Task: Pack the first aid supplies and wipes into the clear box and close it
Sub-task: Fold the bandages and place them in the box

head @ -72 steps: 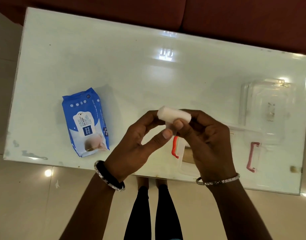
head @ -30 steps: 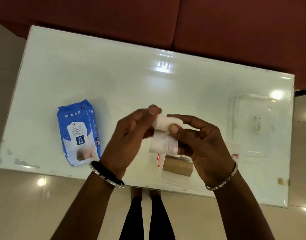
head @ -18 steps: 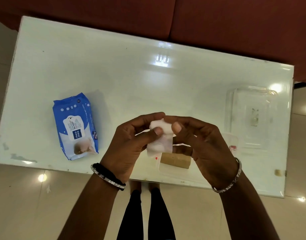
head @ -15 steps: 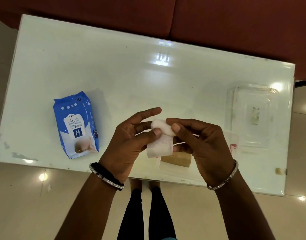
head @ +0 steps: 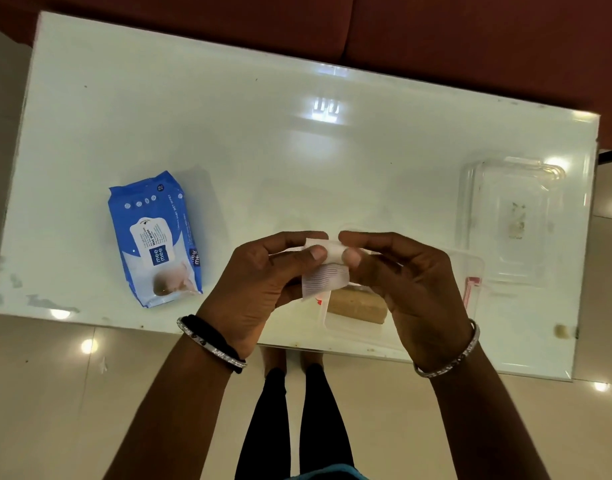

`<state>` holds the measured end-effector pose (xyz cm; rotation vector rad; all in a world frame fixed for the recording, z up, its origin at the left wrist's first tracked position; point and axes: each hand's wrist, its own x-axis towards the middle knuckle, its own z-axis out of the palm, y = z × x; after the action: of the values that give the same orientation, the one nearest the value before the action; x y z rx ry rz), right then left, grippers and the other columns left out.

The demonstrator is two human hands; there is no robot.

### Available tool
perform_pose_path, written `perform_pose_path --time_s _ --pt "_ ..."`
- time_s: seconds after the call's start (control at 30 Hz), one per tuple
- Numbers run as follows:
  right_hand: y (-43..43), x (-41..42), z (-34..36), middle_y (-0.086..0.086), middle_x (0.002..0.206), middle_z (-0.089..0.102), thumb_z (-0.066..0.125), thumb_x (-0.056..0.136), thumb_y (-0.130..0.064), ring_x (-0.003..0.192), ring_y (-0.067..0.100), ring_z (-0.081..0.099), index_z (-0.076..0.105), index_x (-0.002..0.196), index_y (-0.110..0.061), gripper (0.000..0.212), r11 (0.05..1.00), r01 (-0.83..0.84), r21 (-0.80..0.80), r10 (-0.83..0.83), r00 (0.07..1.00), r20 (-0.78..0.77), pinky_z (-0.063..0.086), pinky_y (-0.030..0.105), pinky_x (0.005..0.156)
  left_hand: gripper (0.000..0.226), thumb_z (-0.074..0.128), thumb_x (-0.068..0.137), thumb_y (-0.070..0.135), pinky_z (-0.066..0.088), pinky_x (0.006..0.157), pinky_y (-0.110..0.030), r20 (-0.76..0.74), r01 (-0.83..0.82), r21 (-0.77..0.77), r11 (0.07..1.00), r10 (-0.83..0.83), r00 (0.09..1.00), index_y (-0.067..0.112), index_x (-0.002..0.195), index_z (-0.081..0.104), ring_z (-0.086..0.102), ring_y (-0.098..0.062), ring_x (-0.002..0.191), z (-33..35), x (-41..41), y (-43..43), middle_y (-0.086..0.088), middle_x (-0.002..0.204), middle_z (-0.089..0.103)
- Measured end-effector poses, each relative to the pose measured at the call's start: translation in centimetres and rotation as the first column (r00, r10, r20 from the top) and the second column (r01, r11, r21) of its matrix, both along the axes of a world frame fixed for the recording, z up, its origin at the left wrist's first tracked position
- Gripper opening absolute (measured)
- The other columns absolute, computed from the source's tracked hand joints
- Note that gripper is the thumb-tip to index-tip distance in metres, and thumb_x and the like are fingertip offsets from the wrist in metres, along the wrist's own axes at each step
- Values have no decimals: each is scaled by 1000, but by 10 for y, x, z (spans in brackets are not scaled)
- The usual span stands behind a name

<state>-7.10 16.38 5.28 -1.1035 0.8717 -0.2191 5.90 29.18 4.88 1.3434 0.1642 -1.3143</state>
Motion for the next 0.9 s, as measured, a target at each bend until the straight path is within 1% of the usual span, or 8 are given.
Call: perform_pose_path --time_s 0.13,0.27,0.33,0.4,0.5,0.63,0.77,0.9 --pt "5 5 -1 9 98 78 68 79 -31 90 27 74 71 114 -7 42 996 16 90 -11 999 -50 61 39 76 29 70 76 10 60 75 -28 4 37 -56 998 -37 999 19 104 72 72 -23 99 -2 1 6 -8 107 76" --pt "11 8 -3 14 93 77 68 80 -24 78 34 73 73 102 -3 31 996 -47 75 52 997 -64 62 40 69 33 59 87 -4 60 77 -32 47 69 -51 996 -67 997 20 108 69 72 -22 100 -3 5 13 -5 111 74" --pt "12 8 -4 16 94 77 71 78 -19 78 38 72 74 100 -3 27 998 -22 52 25 998 -57 63 42 69 37 62 85 -1 60 76 -32 -3 60 -41 997 -60 998 19 115 66 73 -22 98 -2 7 17 -7 110 75" --pt "13 8 -4 14 96 78 74 76 -17 82 31 74 75 102 -6 28 1000 -20 3 20 999 -49 62 37 70 40 72 73 17 60 73 -30 -64 41 -17 999 -42 997 20 113 68 74 -23 95 0 8 18 -8 106 76" --pt "15 7 -4 8 99 79 78 74 -16 86 29 75 77 103 -11 30 994 -61 -88 57 997 -45 61 39 79 46 72 64 38 59 70 -25 -30 57 23 998 -56 998 19 105 73 74 -21 93 2 5 20 -5 103 77" --pt "20 4 -6 4 103 78 79 73 -1 98 20 73 77 102 -12 31 990 -73 -119 72 997 -19 57 30 85 40 65 82 22 60 81 -32 24 60 1 998 -60 998 6 119 67 72 -27 101 -2 3 22 -12 111 74" --pt "24 6 -4 8 105 76 79 70 -26 97 26 74 71 117 -15 49 997 -29 67 32 998 -48 61 38 80 46 74 66 24 60 81 -33 78 63 -6 998 -63 995 17 111 72 71 -24 102 -4 4 29 -5 110 75" --pt "29 8 -4 11 95 77 75 75 -25 86 26 76 75 107 -8 36 994 -34 103 43 995 -91 61 35 69 48 76 66 15 60 81 -37 65 64 -37 997 -62 996 16 113 71 70 -25 104 -4 3 34 -5 114 73"
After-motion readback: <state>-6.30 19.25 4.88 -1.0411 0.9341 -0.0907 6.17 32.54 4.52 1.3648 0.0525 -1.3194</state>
